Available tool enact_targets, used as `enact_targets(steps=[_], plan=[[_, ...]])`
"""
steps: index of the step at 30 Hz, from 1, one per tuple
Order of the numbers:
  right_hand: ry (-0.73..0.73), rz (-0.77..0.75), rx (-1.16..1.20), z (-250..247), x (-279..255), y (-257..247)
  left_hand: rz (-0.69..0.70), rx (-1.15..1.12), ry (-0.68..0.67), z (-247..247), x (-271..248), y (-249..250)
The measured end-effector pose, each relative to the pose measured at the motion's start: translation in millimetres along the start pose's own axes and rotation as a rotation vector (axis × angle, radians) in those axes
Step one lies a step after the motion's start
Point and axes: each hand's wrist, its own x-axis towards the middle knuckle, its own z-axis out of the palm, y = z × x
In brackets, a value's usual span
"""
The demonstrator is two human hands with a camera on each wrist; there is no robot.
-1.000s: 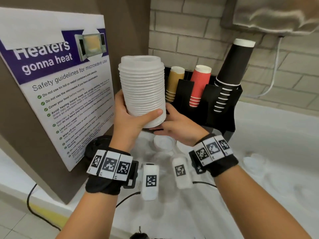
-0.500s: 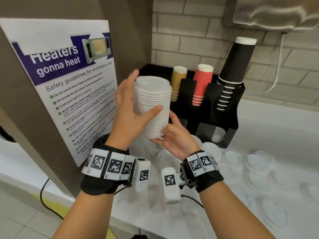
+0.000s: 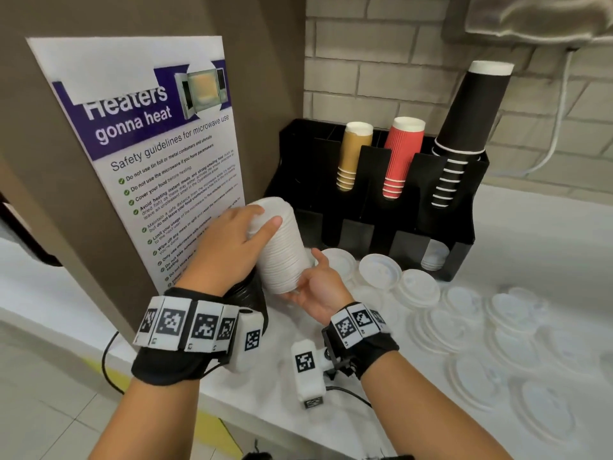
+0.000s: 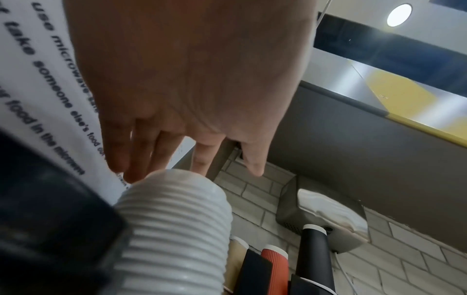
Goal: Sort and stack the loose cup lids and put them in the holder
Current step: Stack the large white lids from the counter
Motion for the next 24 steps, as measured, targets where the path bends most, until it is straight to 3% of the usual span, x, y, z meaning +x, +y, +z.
enact_targets(steps=[7, 9, 14, 18, 20, 24], plan=[[0.081, 0.061, 0.021, 3.7, 17.1, 17.4, -0.088, 0.011, -0.119, 5.9, 5.9, -9.3], [0.074, 0.033, -0.087, 3.9, 21.9, 22.8, -0.114, 0.045, -0.135, 6.5, 7.6, -11.6], [0.100, -0.069, -0.970, 2.5, 27.7, 20.7, -0.121, 0.134, -0.132, 6.9, 9.2, -17.4], [0.073, -0.111, -1.377, 7.8, 28.5, 8.5, -0.131, 0.200, -0.150, 7.9, 11.3, -16.2], [0.052, -0.093, -1.425, 6.8, 29.9, 4.0, -0.122, 0.193, -0.159, 9.1, 12.1, -16.1], [0.067, -0.035, -1.234, 4.2, 37.1, 4.0, -0.108, 0.167, -0.158, 10.3, 13.0, -15.4]])
